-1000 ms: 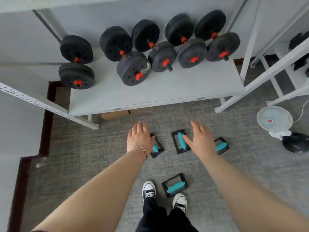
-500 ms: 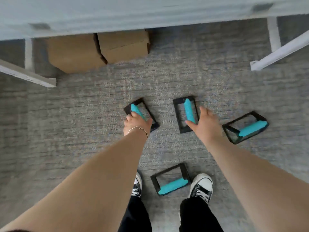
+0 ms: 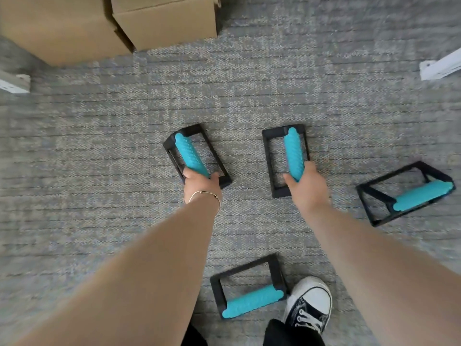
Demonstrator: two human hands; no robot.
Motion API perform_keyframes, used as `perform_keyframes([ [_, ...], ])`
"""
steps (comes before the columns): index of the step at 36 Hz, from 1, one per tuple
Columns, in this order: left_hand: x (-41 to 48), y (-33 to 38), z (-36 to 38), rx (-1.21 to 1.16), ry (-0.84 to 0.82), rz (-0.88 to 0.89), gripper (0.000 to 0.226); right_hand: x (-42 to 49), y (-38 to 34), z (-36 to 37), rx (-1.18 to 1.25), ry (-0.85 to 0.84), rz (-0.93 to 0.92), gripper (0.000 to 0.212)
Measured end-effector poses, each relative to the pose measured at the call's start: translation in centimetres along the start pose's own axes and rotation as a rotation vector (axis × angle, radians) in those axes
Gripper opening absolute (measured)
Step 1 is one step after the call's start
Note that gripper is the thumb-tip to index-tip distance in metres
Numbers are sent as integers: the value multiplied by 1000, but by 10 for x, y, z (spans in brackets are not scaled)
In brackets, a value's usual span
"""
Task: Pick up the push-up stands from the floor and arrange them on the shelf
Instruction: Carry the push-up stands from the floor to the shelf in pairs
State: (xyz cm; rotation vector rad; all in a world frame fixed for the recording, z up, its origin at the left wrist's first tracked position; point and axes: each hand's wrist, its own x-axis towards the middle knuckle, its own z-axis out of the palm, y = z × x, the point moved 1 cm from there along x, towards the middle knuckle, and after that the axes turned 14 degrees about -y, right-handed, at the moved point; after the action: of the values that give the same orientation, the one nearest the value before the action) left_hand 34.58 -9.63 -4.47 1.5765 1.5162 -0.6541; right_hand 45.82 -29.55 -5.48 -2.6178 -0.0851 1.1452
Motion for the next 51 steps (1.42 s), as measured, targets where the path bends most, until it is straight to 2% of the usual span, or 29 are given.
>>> perform_keyframes([
  [4, -5, 1, -4, -60, -34, 14, 51, -5, -3, -6, 3, 6, -38, 44],
  [12, -95, 12, -48, 63, -74, 158, 46, -87, -41, -61, 42, -4, -126, 36],
  [17, -189, 43, -108, 47, -54, 268, 51, -177, -81, -135, 65, 23, -178, 38],
  [21, -277, 73, -166, 132, -26, 371, 33, -256, -116, -213, 78, 74, -236, 30],
  [27, -423, 120, -252, 235, 41, 562, 43, -364, -156, -324, 134, 165, -249, 39],
  [32, -539, 157, -315, 209, 122, 702, 33, -448, -188, -422, 180, 187, -319, 34],
  [39, -676, 199, -379, 37, 252, 837, 26, -555, -230, -543, 281, 348, -444, 29],
  [43, -729, 219, -407, -91, 314, 911, 37, -603, -250, -599, 317, 407, -551, 25],
  [47, -769, 239, -433, -147, 372, 957, 33, -633, -274, -645, 321, 485, -644, 27],
  [51, -790, 262, -462, -178, 412, 971, 30, -647, -301, -683, 309, 523, -653, 30],
])
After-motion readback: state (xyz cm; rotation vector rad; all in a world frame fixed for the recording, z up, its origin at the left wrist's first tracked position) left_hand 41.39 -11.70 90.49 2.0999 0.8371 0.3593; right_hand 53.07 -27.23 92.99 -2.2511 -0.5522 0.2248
